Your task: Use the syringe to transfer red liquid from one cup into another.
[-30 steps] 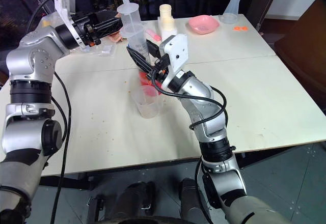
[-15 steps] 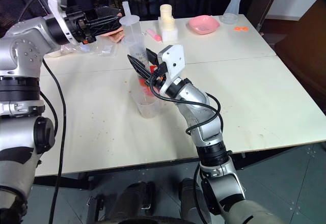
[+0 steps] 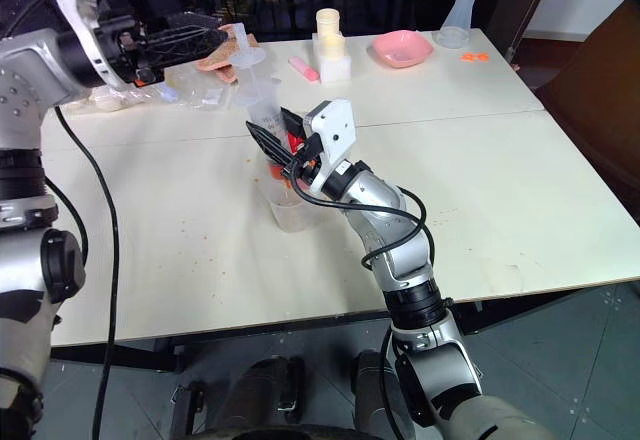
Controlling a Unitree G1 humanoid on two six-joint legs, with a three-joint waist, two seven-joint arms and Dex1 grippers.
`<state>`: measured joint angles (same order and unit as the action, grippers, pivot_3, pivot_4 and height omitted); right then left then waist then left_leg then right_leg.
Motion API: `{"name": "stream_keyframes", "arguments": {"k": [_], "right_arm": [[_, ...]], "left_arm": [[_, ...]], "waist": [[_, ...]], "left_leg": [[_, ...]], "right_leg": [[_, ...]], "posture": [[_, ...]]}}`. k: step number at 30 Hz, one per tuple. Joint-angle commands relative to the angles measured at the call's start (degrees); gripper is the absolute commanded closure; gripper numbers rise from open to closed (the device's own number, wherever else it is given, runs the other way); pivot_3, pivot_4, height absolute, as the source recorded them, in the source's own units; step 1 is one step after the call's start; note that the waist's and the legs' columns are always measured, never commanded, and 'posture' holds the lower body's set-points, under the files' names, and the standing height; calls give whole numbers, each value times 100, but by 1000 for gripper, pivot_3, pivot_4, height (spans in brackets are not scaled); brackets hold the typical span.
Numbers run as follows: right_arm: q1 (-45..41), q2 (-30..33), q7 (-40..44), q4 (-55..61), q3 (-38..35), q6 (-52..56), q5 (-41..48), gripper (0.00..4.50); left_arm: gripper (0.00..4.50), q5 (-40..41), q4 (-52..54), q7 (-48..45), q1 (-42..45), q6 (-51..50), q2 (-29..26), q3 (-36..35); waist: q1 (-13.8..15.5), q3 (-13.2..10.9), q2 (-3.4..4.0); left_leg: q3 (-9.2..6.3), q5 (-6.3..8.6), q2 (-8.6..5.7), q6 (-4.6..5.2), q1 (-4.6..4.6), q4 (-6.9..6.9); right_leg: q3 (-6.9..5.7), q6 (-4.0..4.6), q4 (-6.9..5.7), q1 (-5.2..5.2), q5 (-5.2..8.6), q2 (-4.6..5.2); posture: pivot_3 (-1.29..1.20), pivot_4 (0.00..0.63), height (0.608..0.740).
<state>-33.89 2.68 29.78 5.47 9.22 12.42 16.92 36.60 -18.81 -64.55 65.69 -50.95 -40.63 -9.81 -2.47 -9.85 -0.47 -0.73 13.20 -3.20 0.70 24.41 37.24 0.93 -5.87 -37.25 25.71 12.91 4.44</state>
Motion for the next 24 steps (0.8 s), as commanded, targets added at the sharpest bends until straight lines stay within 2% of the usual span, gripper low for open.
{"name": "stream_keyframes", "arguments": {"k": [1,9,24], "right_arm": [[-63,-9,49,127,13,-158,-20,3155],[-57,2,100,176,18,-158,-33,3155],[-149,4,86,115,-32,-187,-83,3155]], "left_arm": [[1773,336,283,-34,201,-311,-156,-211],[1773,466,489,-139,95,-512,-175,-43],[1773,-141,-281,-364,407,465,409,498]], "waist": [[0,0,0],[-1,0,0],[7,-1,-2]], "left_leg": [[0,0,0,0,0,0],[0,0,0,0,0,0],[1,0,-1,0,-1,1]], "right_leg": [[0,0,0,0,0,0],[0,0,0,0,0,0],[0,0,1,-3,0,0]], "posture": [[0,150,740],[0,150,740],[0,150,740]]}}
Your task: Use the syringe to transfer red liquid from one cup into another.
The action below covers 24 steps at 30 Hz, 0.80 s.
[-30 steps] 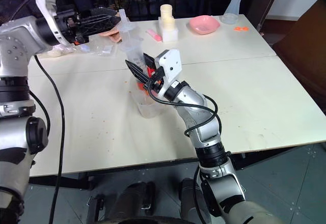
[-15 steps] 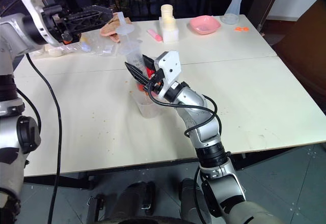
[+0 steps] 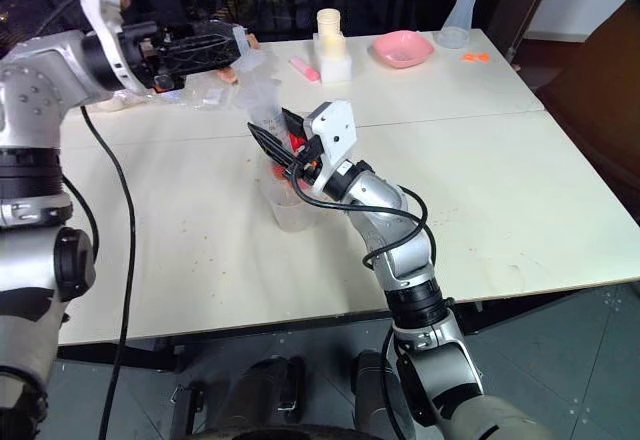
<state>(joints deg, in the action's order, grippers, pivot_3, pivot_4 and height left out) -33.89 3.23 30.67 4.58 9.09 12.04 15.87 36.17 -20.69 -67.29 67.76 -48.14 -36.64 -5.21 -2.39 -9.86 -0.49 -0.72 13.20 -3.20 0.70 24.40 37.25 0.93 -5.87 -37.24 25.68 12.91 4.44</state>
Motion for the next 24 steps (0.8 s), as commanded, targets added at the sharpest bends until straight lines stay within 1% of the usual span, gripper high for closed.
{"name": "stream_keyframes", "arguments": {"k": [1,6,7,11,19,24], "right_arm": [[-159,-53,-12,200,-26,-146,22,3155],[-174,-24,-21,194,-55,-157,10,3155],[-180,-21,-27,193,-62,-152,12,3155],[-194,-10,-31,187,-81,-142,21,3155],[-249,-80,-62,219,-169,15,191,3155],[-335,-118,-88,245,-192,96,249,3155]], "left_arm": [[1773,-135,-168,-128,234,230,39,59],[3204,-217,-446,-247,406,342,213,114],[3393,-221,-444,-286,410,340,226,129],[4470,-226,-373,-433,382,283,250,178],[4488,-228,-94,-803,234,45,139,416],[4488,-324,-128,-839,223,98,175,506]], "waist": [[-1,0,0],[-4,0,0],[-5,0,0],[-13,0,-1],[-9,0,-1],[-3,-1,-1]], "left_leg": [[0,0,0,0,0,0],[0,0,1,0,0,0],[0,0,0,0,0,0],[0,0,1,0,0,-1],[0,0,1,0,0,0],[0,0,1,1,0,0]], "right_leg": [[0,0,0,0,0,0],[0,0,-1,0,0,-1],[0,0,0,0,0,-1],[0,0,-1,0,0,-1],[0,0,0,0,0,-1],[0,0,0,-1,0,-1]], "posture": [[0,150,740],[0,150,740],[0,150,740],[0,150,740],[0,150,740],[0,150,740]]}}
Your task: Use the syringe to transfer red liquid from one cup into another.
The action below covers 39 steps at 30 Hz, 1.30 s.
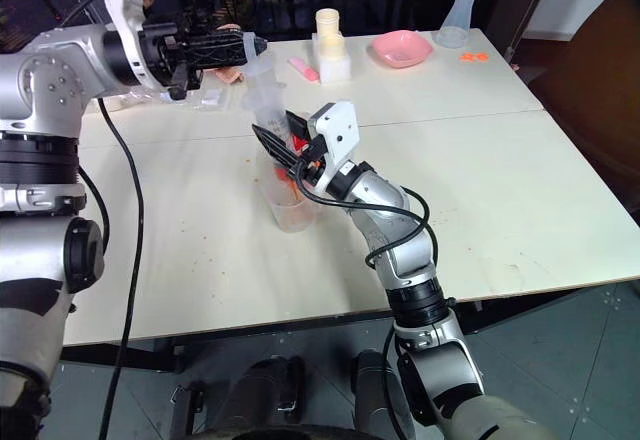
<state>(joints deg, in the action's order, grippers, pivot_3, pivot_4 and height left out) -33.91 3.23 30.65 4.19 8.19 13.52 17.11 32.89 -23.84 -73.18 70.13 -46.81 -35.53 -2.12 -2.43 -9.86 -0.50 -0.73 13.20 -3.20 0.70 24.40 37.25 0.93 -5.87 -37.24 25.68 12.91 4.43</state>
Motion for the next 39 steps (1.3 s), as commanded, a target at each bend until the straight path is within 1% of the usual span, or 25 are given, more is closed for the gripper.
{"name": "stream_keyframes", "arguments": {"k": [1,17,26,33,35,38,39], "right_arm": [[-349,-120,-92,299,-111,-30,140,3155],[-479,-117,-282,653,-310,421,451,3155],[-625,64,-309,943,-498,710,641,3155],[-570,122,-336,958,-510,760,673,3155],[-542,123,-340,965,-501,757,670,3155],[-531,123,-346,991,-496,769,673,3155],[-537,119,-355,1007,-499,785,683,3155]], "left_arm": [[4488,-10,182,-247,-24,-22,82,217],[4488,-284,39,-440,-281,118,235,407],[4488,-353,160,-390,-492,30,418,492],[4488,-367,169,-329,-436,-21,434,471],[3779,-370,149,-262,-392,-31,445,433],[2987,-284,200,-301,-367,-156,422,384],[2806,-260,275,-319,-399,-177,400,382]], "waist": [[2,0,0],[-1,0,0],[1,0,0],[1,0,0],[1,0,0],[5,0,0],[3,0,0]], "left_leg": [[0,0,0,0,0,0],[0,0,0,0,0,0],[0,0,0,1,0,1],[0,0,0,1,0,1],[0,0,0,1,0,1],[0,0,0,1,0,2],[0,0,0,1,0,2]], "right_leg": [[0,0,0,0,0,0],[0,0,0,0,0,0],[0,0,0,-1,0,1],[0,0,0,-1,0,1],[0,0,0,-1,0,1],[-1,0,0,-2,0,1],[0,0,2,-2,0,1]], "posture": [[0,150,740],[0,150,740],[0,150,740],[0,150,740],[0,150,740],[0,150,740],[0,150,740]]}}
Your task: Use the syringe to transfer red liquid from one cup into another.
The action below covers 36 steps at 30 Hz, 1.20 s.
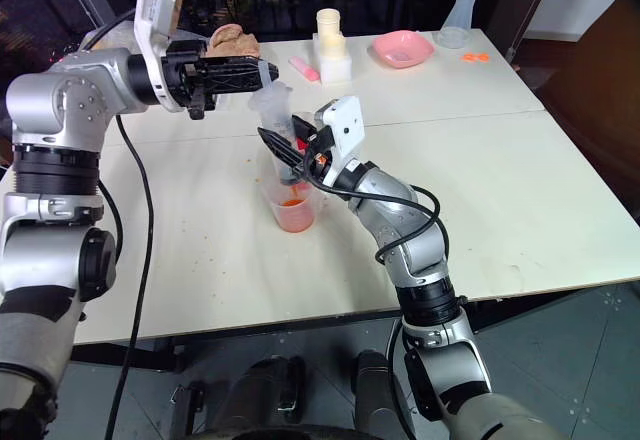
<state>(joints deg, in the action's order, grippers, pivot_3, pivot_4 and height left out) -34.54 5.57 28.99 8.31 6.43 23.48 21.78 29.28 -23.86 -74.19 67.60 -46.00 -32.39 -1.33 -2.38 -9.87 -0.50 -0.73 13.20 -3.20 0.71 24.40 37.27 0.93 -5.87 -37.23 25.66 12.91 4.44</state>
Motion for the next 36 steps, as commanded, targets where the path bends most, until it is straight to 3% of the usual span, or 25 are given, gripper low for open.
{"name": "stream_keyframes", "arguments": {"k": [1,2,8,15,20,23,29,33,36], "right_arm": [[-481,-118,-194,608,-323,-199,222,3155],[-477,-115,-199,639,-324,-179,228,3155],[-437,-168,-351,848,-435,106,457,3155],[-604,-214,-705,1039,-728,716,948,3155],[-928,-12,-1186,1146,-966,1675,1355,3155],[-1430,202,-1862,930,-1385,2869,1706,3155],[-3046,714,-3118,-583,-2549,5168,1868,3155],[-3898,1052,-3559,-1758,-2379,5815,1164,3155],[-4580,1464,-3523,-3172,-1290,6340,376,3155]], "left_arm": [[2613,93,343,-223,-184,-214,68,303],[2439,102,396,-206,-213,-228,43,284],[2439,116,-37,177,-72,-181,-160,-233],[2439,57,-370,377,-390,35,-1033,-738],[2439,399,490,493,-1054,-300,-1306,-1004],[2439,727,1446,646,-1708,-618,-1247,-1101],[2439,1349,2740,1145,-2716,-1071,-885,-1244],[2439,1511,2958,1394,-2927,-1142,-801,-1247],[2439,1520,3115,1337,-3045,-1030,-874,-1117]], "waist": [[-3,0,0],[-5,0,0],[-5,0,-1],[-33,-1,0],[41,0,-8],[77,0,-7],[134,0,-8],[126,-1,-7],[95,-1,-7]], "left_leg": [[0,0,0,0,0,0],[0,0,0,0,0,0],[-2,0,1,0,-1,0],[-1,0,4,0,-3,-6],[-6,1,2,1,-2,-2],[-9,2,2,3,-2,0],[-19,3,3,0,-2,-4],[-16,3,3,0,-1,-17],[-7,2,3,0,-2,-19]], "right_leg": [[0,0,-1,0,0,0],[0,0,-1,0,0,0],[0,0,-2,0,0,0],[2,0,-4,5,0,-1],[0,0,2,-3,0,12],[1,2,8,-9,0,26],[-2,6,18,-9,1,32],[-2,13,25,-5,5,33],[1,15,25,-4,6,33]], "posture": [[0,150,740],[0,150,740],[0,150,740],[0,150,740],[0,150,740],[0,150,740],[0,150,740],[0,150,740],[0,150,740]]}}
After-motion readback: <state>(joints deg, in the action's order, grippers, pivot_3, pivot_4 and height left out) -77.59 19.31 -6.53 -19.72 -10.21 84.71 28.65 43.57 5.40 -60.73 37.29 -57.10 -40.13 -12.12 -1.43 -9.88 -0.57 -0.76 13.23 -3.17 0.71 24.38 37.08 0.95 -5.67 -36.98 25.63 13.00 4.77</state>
